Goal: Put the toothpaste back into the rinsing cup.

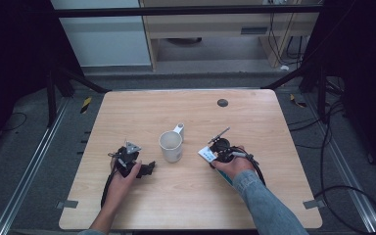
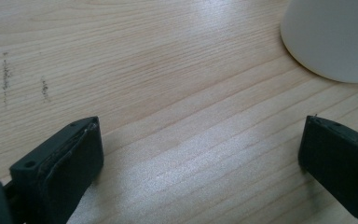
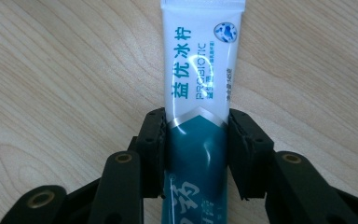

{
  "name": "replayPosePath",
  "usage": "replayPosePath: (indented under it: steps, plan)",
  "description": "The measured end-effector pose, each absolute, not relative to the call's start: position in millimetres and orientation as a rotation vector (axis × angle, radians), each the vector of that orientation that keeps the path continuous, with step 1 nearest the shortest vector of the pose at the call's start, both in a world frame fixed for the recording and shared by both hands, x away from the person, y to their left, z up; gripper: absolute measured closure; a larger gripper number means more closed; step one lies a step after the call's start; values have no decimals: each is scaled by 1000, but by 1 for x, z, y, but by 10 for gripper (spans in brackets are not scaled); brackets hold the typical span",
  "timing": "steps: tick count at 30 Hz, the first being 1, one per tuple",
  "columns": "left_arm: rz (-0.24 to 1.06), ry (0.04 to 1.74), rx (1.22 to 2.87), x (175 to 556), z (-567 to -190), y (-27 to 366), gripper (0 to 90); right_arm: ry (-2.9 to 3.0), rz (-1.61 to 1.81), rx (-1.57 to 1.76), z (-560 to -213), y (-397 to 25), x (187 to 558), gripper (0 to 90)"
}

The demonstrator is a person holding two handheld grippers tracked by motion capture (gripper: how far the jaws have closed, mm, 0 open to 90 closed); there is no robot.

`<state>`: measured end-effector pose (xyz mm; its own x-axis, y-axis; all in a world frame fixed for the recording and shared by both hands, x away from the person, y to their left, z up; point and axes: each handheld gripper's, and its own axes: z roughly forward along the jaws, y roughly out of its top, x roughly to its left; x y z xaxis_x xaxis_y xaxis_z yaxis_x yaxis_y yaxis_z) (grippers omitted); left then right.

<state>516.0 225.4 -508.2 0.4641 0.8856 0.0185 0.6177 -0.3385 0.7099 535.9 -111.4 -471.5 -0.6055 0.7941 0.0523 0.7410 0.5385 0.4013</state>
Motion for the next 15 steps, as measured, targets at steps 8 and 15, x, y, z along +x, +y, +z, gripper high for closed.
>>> replayPosePath:
  steps: [8, 15]
  plan:
    - [542, 1244, 2074, 516, -508, 225, 0, 2642, 553, 1331, -468, -111, 538, 696]
    - [542, 1246, 2072, 516, -508, 225, 0, 2637, 570, 1323, -464, -112, 537, 765]
